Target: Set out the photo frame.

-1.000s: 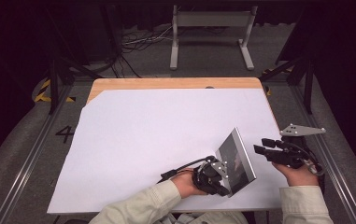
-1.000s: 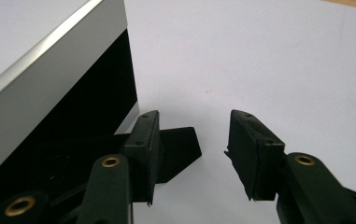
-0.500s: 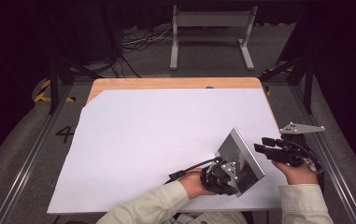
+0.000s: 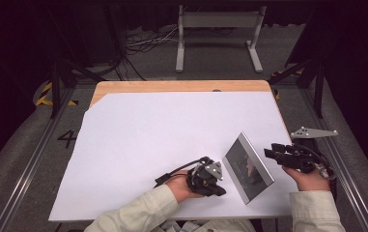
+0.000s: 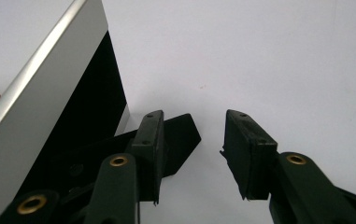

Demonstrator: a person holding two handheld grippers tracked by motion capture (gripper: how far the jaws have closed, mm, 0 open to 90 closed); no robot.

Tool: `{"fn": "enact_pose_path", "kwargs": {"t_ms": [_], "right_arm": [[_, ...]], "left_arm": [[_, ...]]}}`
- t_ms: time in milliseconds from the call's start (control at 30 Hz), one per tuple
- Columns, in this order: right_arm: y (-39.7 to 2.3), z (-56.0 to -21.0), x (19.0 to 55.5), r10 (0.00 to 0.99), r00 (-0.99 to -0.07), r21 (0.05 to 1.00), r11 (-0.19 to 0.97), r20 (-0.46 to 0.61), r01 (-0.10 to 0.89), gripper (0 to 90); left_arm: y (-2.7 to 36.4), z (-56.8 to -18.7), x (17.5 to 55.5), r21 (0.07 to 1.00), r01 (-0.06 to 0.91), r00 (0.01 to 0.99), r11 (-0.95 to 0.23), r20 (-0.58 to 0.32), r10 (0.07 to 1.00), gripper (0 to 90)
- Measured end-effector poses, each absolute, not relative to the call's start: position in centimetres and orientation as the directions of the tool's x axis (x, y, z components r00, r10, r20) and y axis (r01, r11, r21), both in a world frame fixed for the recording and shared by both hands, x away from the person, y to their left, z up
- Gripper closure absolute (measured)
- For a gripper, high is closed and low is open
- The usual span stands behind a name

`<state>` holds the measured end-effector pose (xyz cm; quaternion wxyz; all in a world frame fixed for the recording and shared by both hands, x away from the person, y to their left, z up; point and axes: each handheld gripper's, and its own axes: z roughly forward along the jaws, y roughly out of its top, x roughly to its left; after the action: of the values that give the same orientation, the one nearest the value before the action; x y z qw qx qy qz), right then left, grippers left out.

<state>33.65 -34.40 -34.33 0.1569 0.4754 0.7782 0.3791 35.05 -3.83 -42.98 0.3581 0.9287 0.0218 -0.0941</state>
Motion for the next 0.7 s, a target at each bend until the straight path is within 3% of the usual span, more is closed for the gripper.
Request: {"fn": "enact_pose_path", "kwargs": {"t_ms": [367, 700], "right_arm": [[-34.3, -34.2, 33.4, 0.866, -0.481, 0.732, 0.238, 0.138, 0.638, 61.4], [-34.3, -33.8, 33.1, 0.871, -0.469, 0.733, 0.225, 0.143, 0.642, 64.2]], "left_arm": [[2.6, -42.0, 36.3, 0.691, 0.175, 0.983, -0.701, -0.165, 0.082, 88.3], [7.8, -42.2, 38.0, 0.694, 0.308, 0.950, -0.651, -0.187, 0.249, 83.1]]}}
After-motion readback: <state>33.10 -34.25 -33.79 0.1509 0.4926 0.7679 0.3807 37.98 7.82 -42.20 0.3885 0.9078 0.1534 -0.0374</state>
